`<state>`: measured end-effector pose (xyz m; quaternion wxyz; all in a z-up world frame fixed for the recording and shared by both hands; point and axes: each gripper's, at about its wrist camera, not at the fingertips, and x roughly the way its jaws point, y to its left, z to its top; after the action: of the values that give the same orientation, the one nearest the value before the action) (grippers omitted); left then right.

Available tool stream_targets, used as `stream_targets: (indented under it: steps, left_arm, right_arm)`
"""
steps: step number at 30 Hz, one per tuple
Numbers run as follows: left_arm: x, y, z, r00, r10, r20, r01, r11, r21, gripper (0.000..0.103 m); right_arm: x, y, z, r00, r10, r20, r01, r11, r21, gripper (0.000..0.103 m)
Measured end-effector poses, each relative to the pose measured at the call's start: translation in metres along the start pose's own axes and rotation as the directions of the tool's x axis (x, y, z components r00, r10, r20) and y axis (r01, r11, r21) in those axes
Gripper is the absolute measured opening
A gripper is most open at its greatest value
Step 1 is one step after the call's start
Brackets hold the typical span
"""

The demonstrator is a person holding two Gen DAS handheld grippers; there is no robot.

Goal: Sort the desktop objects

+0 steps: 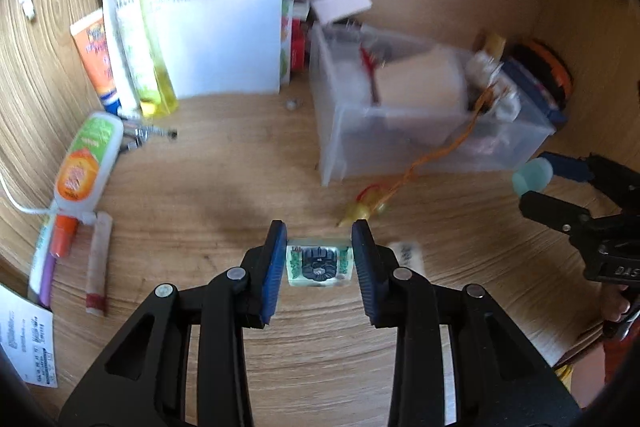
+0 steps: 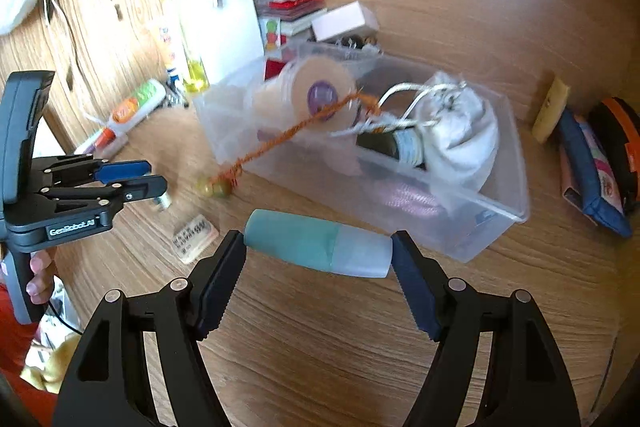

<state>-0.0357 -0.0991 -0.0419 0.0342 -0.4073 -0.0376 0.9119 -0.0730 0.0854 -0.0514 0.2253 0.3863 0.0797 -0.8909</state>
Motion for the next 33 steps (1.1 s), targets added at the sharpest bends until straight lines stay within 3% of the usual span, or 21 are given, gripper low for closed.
stream_targets:
  steps: [14,21,33]
  left_arm:
    - [-0.022,-0.019,0.045,0.988,-0.063,0.141,0.060,0.998,0.025,0.033]
    - [-0.006,-0.022,0.061,0.988,-0.073,0.138,0.069,0.997,0.030,0.033]
    - [0.024,-0.019,0.079,0.988,-0.099,0.118,0.097,0.995,0.019,0.031]
  right_arm:
    - [-0.032,-0.019,0.034,0.989,-0.019,0.144,0.009,0.997,0.073,0.071]
    - [-0.028,-0.031,0.052,0.984,-0.041,0.171,0.028,0.997,0.078,0.071]
    - [0.013,-0.046,0.077,0.991,-0.038,0.131,0.027,0.996,0.080,0.071]
